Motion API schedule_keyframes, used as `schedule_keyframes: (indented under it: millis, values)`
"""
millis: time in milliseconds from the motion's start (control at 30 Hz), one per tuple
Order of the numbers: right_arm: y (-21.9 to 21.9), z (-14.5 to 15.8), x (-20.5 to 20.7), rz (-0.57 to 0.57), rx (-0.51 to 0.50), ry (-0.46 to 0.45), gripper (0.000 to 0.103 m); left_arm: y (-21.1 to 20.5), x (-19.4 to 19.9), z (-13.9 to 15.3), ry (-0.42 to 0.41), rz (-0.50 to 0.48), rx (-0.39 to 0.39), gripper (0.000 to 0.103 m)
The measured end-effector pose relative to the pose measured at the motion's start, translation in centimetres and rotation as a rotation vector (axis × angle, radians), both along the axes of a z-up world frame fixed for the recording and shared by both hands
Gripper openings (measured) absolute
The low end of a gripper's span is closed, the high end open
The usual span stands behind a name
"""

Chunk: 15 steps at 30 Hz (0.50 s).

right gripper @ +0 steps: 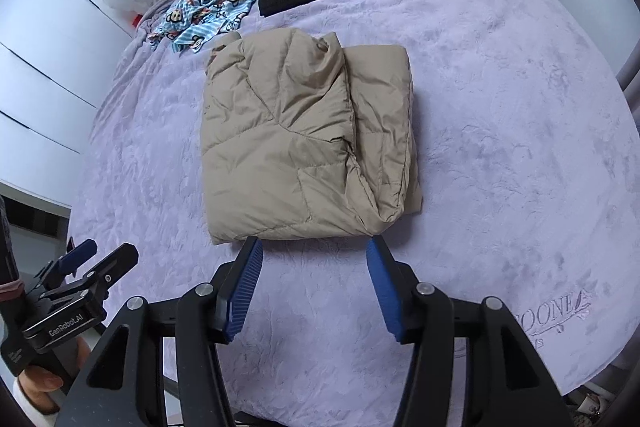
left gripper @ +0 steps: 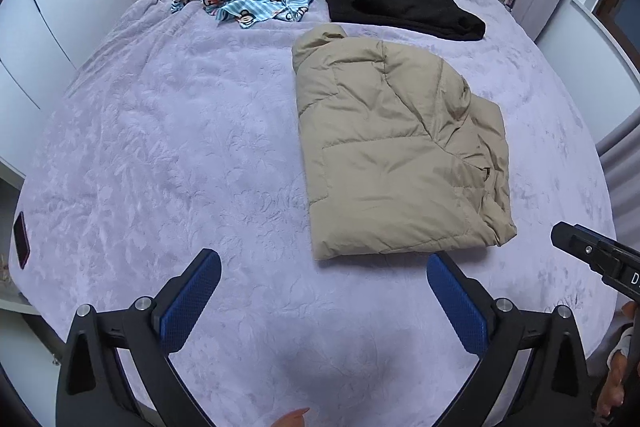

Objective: Fold large clothes

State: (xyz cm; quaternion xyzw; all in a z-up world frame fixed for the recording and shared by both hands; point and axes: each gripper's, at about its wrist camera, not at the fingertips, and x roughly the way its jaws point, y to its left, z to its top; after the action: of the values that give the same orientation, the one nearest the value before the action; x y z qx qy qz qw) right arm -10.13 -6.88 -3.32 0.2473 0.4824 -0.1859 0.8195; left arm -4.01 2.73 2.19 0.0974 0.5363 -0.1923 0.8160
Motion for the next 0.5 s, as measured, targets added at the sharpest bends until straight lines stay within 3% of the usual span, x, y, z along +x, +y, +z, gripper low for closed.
schedule_keyframes:
  millis: [67,200,300,367,500]
  values:
    - [0.2,0.8,0.2,-0.001,-0.027,-0.003,0.061,0.0,0.1,0.6,-0.013,0.006,-0.003,0.103]
    - [0.6,2.5,0.5,-0.016,-0.118,-0.011,0.079,-0.2,0.0,1.8,-0.046,0.007,-0.014,0.103]
    - [1.0,4.0,0.7,-0.024,-0.186,-0.036,0.082,-0.4,0.1,2.5,-0.067,0.011,-0.012,0.103]
    - [1.2,4.8,0.8,-0.030,-0.212,-0.047,0.092,-0.4,0.1,3.0,-0.079,0.017,-0.014,0.103]
    - [1.4,5.9,1.0,-0.036,-0.251,-0.075,0.092,-0.6,0.1,4.1,-0.110,0.029,-0.017,0.103]
